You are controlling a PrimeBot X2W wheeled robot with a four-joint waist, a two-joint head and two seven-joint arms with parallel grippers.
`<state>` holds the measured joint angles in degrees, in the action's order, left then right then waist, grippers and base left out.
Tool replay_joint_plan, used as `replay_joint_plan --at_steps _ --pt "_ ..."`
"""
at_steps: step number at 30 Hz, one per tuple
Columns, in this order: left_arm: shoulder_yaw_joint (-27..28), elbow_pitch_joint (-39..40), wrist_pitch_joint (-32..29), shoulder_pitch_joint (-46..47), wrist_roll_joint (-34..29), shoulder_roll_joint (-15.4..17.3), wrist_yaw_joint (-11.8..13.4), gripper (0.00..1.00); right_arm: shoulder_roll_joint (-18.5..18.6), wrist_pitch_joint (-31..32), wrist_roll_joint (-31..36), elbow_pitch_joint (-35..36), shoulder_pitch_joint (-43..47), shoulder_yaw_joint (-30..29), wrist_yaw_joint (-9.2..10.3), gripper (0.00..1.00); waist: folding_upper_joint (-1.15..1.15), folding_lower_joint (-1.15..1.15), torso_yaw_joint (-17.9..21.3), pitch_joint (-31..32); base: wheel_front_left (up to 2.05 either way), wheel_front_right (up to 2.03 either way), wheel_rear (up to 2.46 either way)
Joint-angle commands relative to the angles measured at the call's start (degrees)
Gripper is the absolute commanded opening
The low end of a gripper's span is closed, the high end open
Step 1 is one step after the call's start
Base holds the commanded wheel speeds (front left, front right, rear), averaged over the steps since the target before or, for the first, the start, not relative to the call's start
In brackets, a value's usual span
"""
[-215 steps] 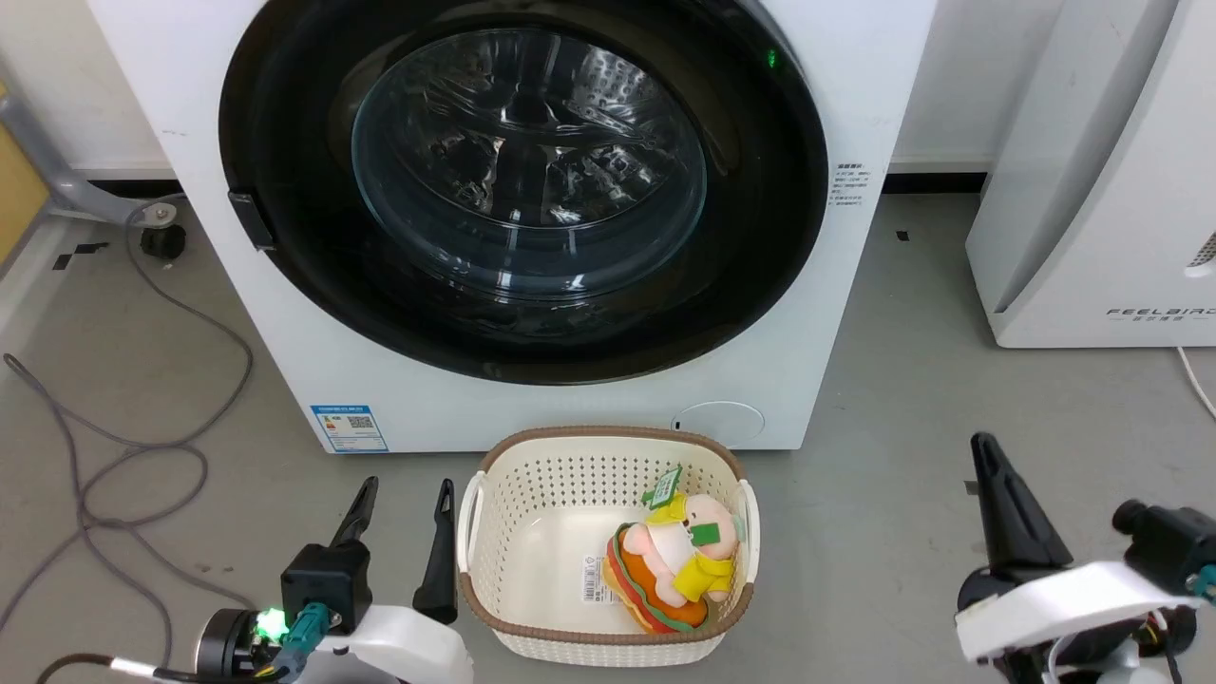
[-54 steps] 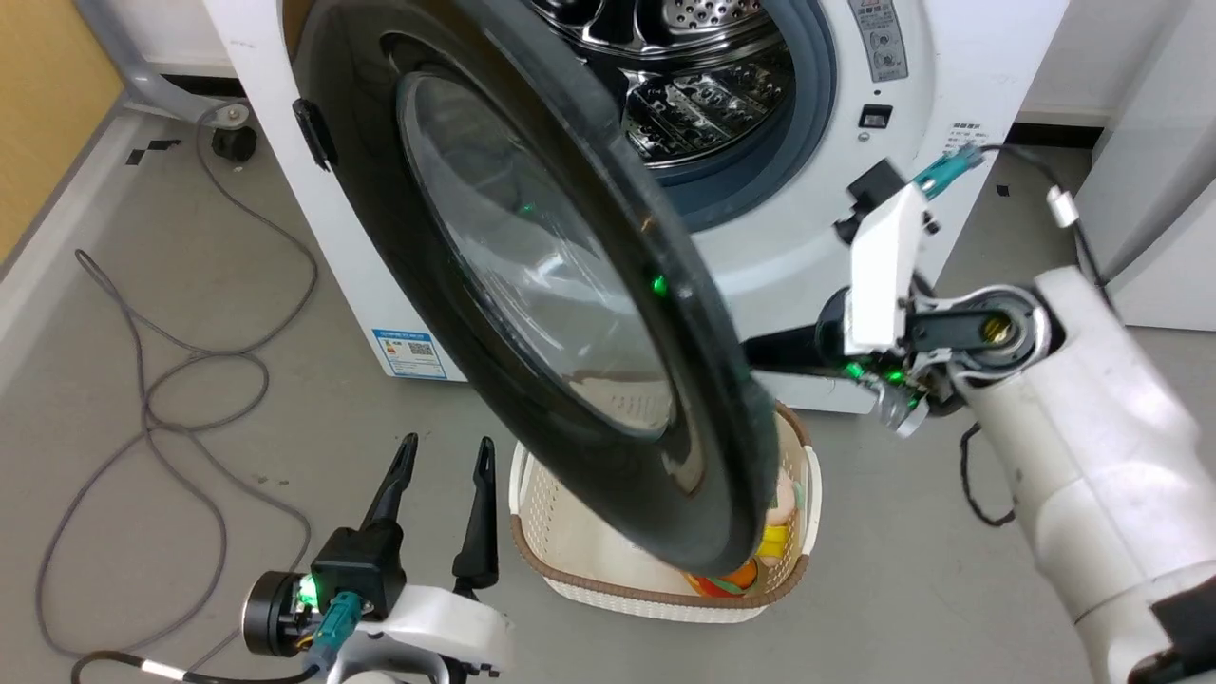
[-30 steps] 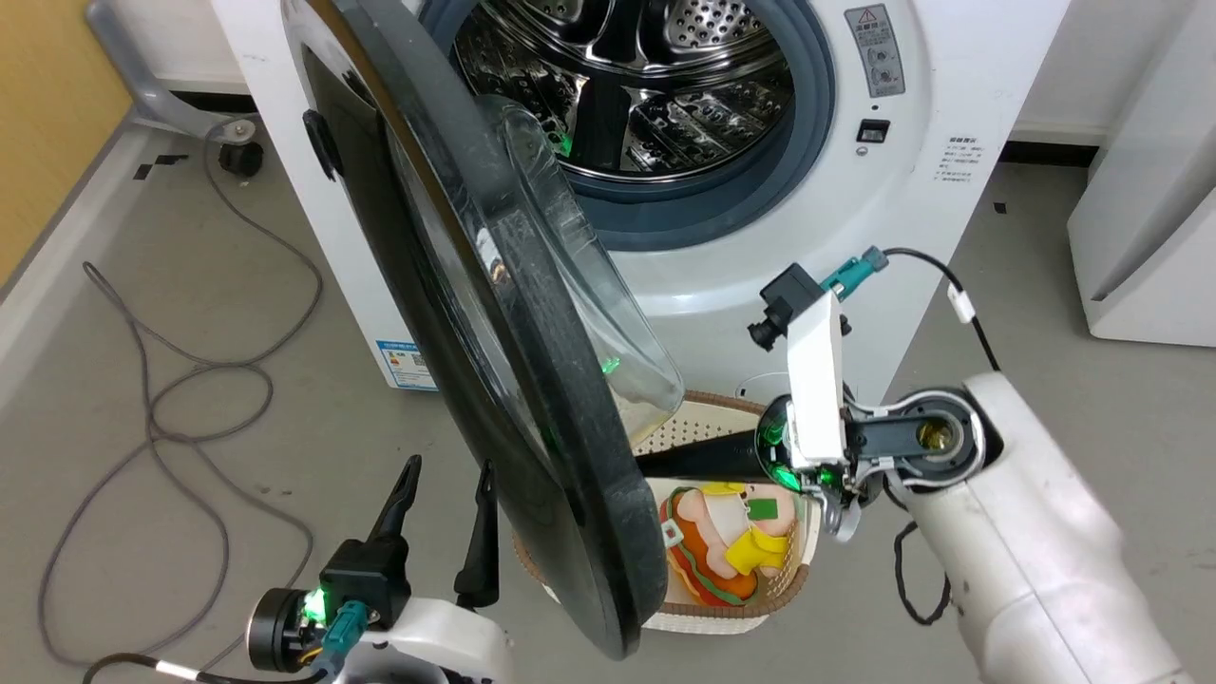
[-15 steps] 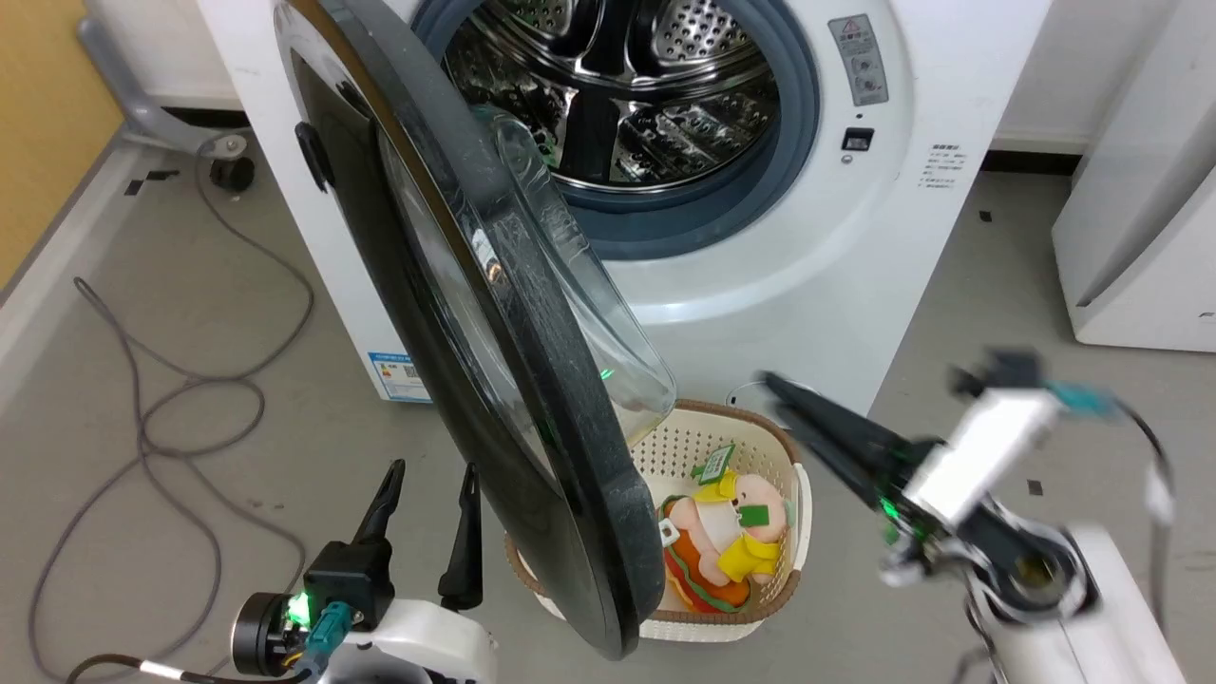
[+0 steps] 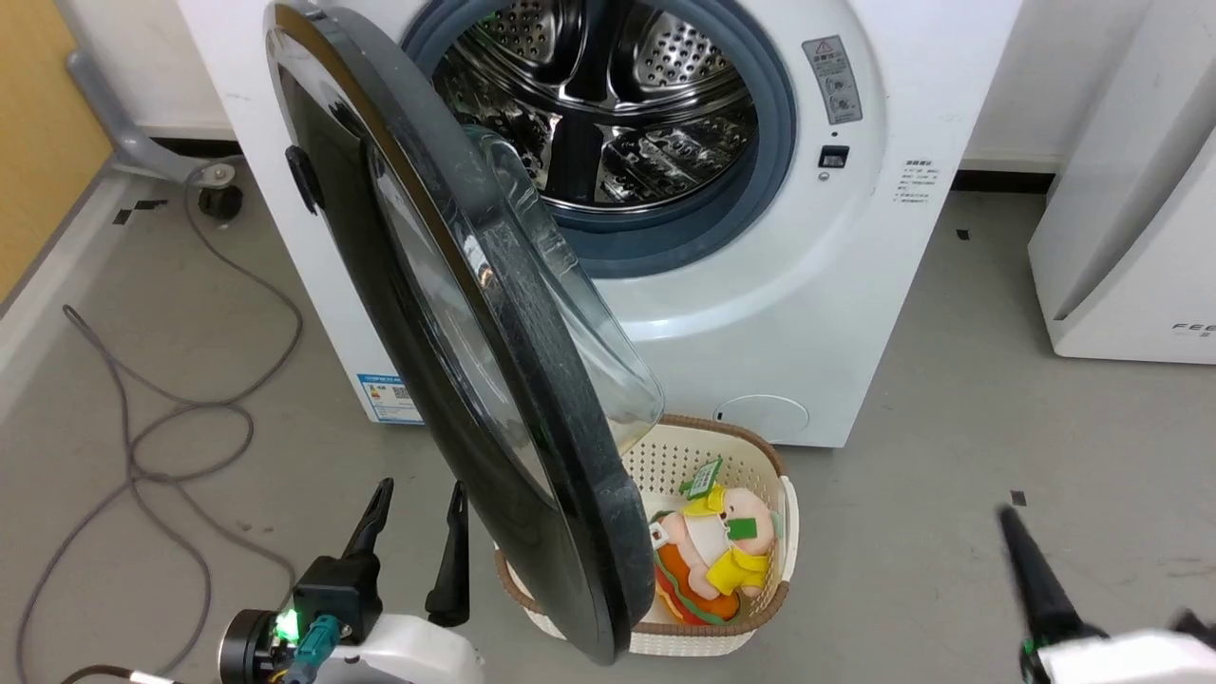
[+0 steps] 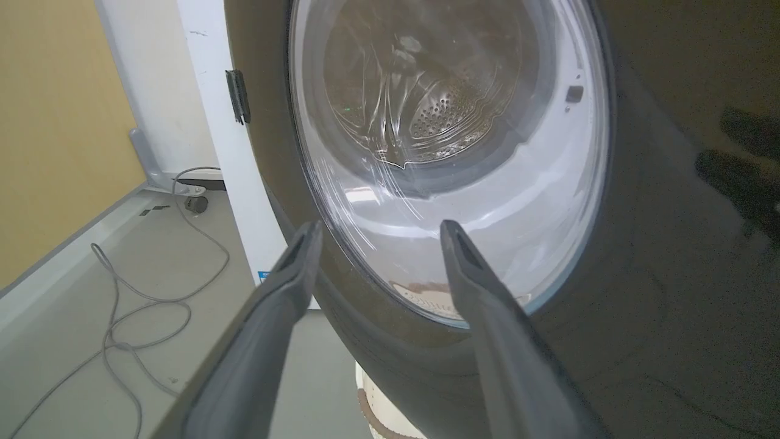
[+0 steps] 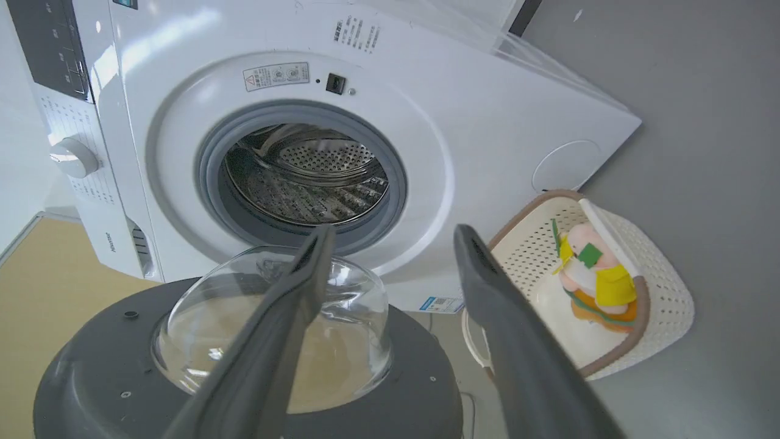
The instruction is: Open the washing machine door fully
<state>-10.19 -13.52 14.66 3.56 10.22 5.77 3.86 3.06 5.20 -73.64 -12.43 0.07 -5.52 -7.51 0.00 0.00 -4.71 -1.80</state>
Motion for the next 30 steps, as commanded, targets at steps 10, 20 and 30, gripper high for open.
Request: replay_joint_plan --at_steps 10,20,30 --pt "0.12 0.01 0.00 -0.68 0.75 0.77 0.32 1.00 -0.17 -12.49 31.22 6.71 5.74 -7.66 0.02 1.00 0.00 0.00 0.63 0.25 0.00 0.00 0.00" --pt "0.08 0.22 0.07 -0.65 1.17 0.96 0.91 1.00 -0.18 -8.01 56.91 24.23 6.99 -7.00 0.02 1.00 0.00 0.00 0.64 0.32 0.00 0.00 0.00" --pt "-0.25 0.12 0.07 -0.53 1.48 1.46 1.10 1.00 -0.18 -2.72 68.67 29.02 10.33 -1.39 0.02 1.00 0.00 0.00 0.40 0.33 0.00 0.00 0.00"
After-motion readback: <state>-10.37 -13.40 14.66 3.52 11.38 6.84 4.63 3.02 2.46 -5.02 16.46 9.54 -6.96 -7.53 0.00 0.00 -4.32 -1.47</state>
